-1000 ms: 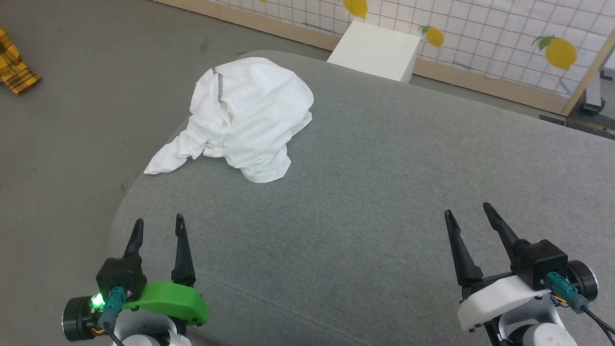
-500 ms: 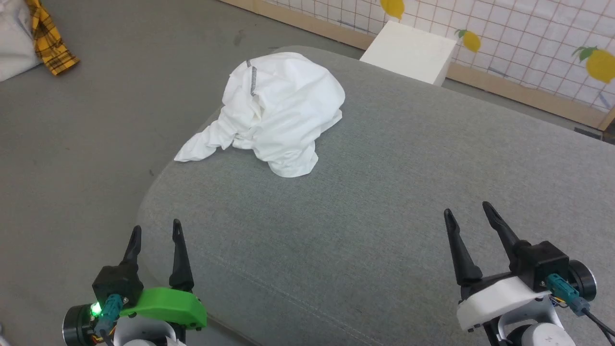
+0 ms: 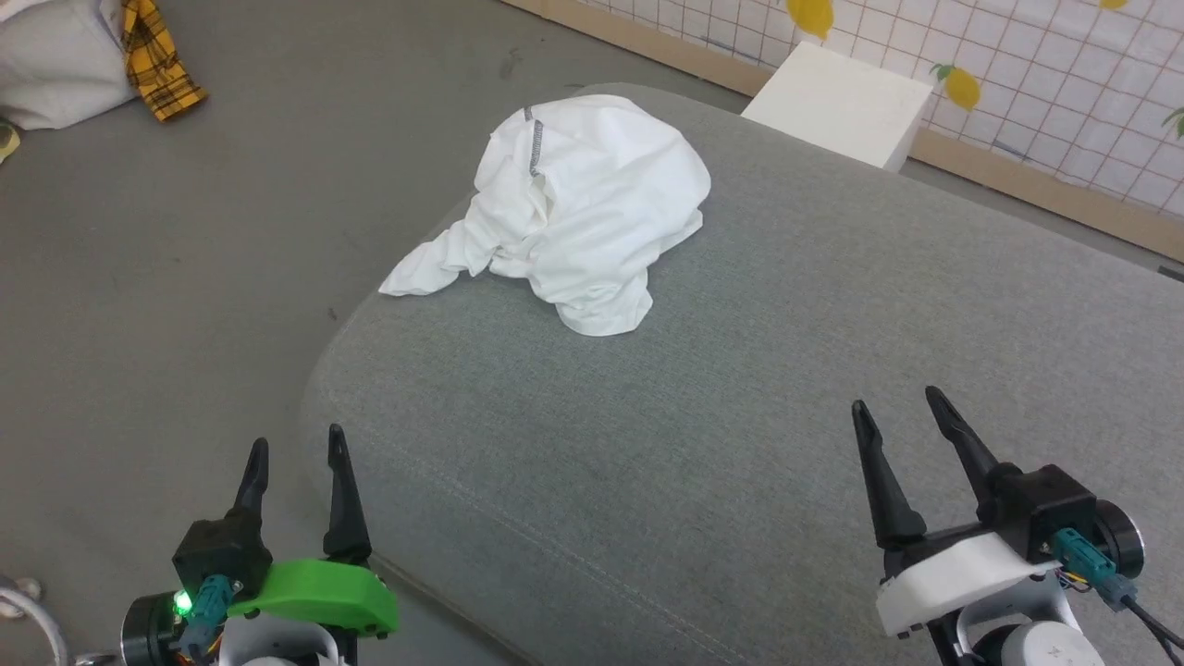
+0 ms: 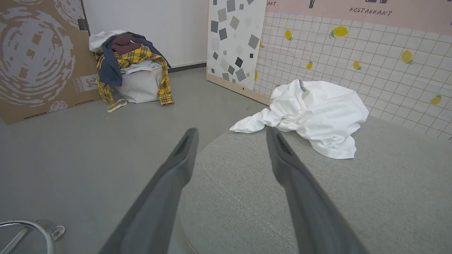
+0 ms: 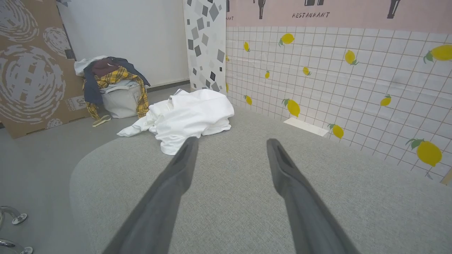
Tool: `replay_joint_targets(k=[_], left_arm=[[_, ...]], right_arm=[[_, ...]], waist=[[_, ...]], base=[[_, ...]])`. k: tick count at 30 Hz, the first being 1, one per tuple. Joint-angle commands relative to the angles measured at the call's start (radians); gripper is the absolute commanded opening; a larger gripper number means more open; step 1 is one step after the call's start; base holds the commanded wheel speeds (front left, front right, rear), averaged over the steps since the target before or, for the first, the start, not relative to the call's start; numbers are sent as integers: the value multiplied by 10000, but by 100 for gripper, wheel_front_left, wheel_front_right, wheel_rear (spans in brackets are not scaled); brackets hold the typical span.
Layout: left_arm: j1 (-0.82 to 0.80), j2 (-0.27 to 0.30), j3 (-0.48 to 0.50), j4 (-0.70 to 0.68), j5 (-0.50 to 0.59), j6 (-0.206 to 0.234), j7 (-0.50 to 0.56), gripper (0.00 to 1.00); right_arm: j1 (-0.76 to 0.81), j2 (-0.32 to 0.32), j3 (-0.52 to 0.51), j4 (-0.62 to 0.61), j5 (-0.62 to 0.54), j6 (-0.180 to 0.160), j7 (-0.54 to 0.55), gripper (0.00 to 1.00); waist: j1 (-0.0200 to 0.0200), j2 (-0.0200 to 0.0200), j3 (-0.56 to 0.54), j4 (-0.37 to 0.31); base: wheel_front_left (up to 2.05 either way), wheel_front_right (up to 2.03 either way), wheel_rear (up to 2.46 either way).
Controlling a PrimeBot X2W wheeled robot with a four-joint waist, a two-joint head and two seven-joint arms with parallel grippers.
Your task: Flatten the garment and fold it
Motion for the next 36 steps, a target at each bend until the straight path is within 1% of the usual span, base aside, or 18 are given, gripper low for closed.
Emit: replay_joint_targets(k=[1, 17, 27, 29, 32, 36], left_arm=[[172, -2, 4, 45, -171, 53, -106, 100], [165, 11, -54, 209, -395, 96, -427, 100], [190, -5, -103, 221, -508, 73, -427, 100], [68, -37, -98, 228, -794, -7, -398, 100], [-614, 47, -106, 258, -1081, -291, -214, 100], [-2344, 428, -55, 518, -1438, -699, 516, 100]], right_arm=[[-200, -6, 17, 23, 64, -13, -114, 100], [-216, -6, 21, 65, 169, -15, -347, 100], [-220, -6, 57, 37, 174, -15, -307, 100], [-243, -6, 72, 4, 169, -15, -278, 100], [-386, -6, 77, -112, 84, -15, -198, 100], [-764, -6, 140, -391, -164, -15, -1, 100]], waist=[[0, 0, 40, 79], [0, 0, 82, 687], [0, 0, 133, 650], [0, 0, 216, 595], [0, 0, 494, 437], [0, 0, 1277, -12]], base=[[0, 0, 0], [0, 0, 0], [0, 0, 0], [0, 0, 0], [0, 0, 0], [0, 0, 0]])
